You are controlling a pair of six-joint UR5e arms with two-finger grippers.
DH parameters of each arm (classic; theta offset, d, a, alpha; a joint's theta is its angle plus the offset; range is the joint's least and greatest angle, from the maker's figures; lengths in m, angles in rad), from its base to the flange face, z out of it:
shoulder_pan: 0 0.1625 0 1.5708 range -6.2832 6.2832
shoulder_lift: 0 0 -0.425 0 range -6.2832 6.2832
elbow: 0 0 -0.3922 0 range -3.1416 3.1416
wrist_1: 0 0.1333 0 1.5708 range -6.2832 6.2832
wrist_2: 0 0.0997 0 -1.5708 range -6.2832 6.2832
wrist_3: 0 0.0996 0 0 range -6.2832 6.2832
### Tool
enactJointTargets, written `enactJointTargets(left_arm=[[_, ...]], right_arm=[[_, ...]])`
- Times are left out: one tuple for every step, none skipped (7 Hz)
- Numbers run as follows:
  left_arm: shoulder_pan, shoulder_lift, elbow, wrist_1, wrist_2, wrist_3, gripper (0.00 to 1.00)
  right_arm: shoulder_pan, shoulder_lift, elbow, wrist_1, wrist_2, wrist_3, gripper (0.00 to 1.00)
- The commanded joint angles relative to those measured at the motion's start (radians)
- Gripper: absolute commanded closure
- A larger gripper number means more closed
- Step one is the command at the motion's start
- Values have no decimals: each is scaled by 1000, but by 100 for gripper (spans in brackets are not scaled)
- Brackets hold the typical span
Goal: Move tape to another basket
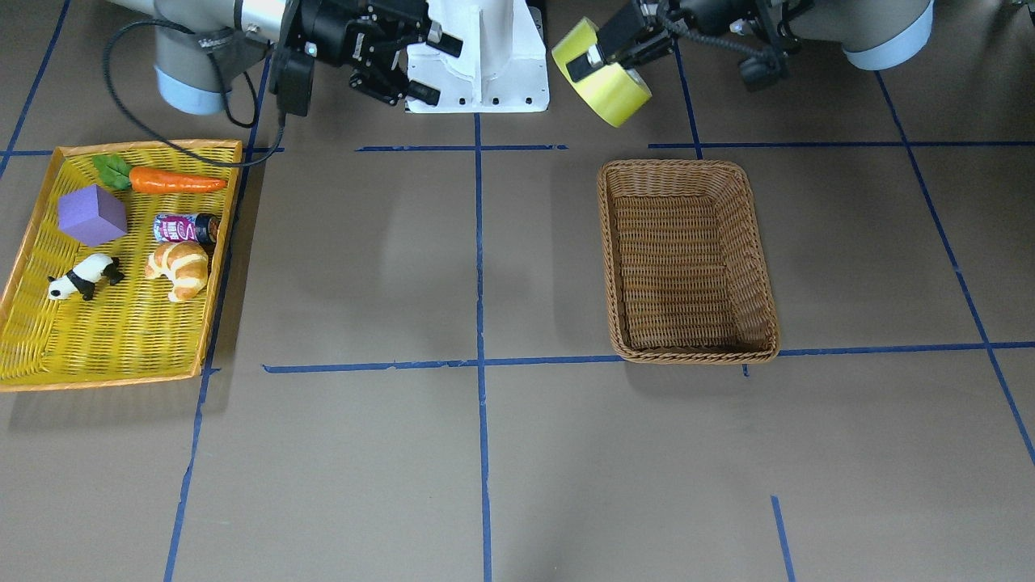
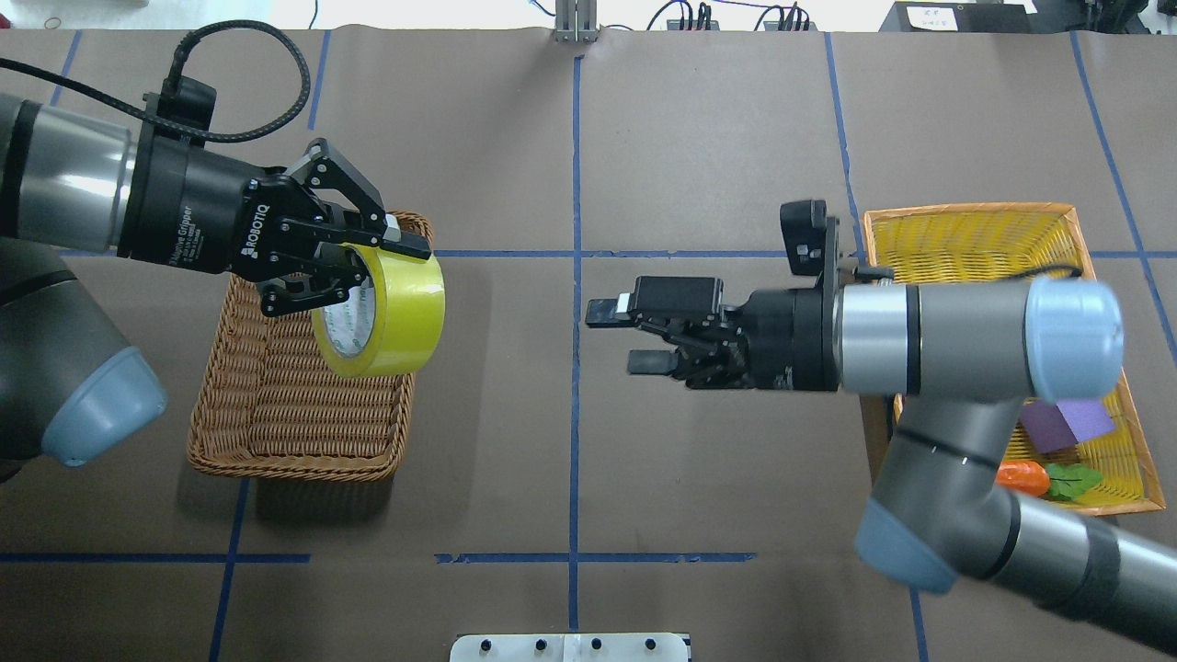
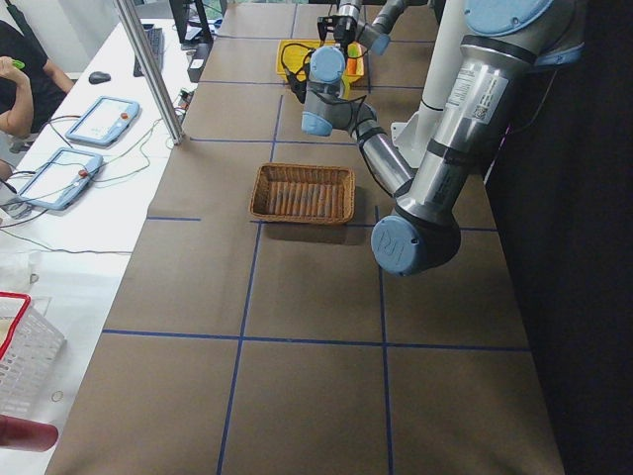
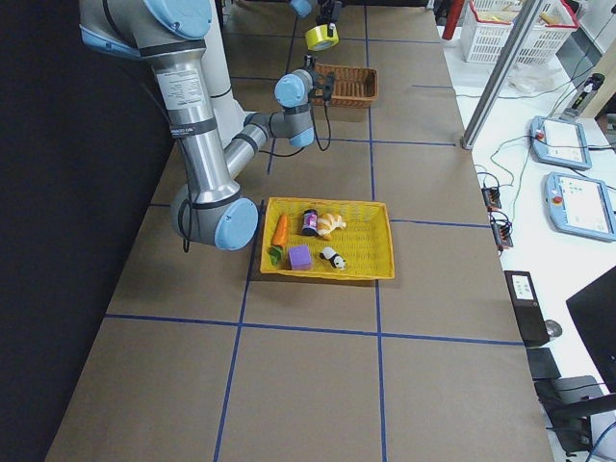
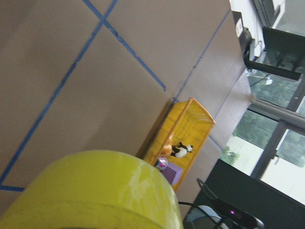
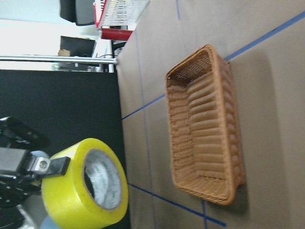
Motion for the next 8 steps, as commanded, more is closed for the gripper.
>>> enactJointTargets(left_arm=[[-8, 0, 2, 268, -18, 243, 98], [-8, -2, -1, 400, -10, 368, 98], [-8, 0, 2, 497, -4, 477, 98], [2, 0, 2, 621, 49, 613, 98], [21, -2, 6, 733, 113, 752, 98], [44, -2, 46, 781, 172, 831, 97], [69, -2, 89, 780, 207, 859, 96], [90, 0, 120, 780, 238, 870, 96]], right_arm=[[152, -4, -4, -335, 251, -229, 0], [166, -7, -11, -496, 267, -348, 0], [180, -4, -11, -680, 268, -466, 0], [206, -4, -23, -844, 257, -615, 0], [258, -2, -44, -976, 255, -799, 0], [330, -1, -49, -1127, 255, -971, 0], [412, 4, -49, -1257, 257, -1170, 0], [501, 4, -52, -1359, 260, -1349, 0]])
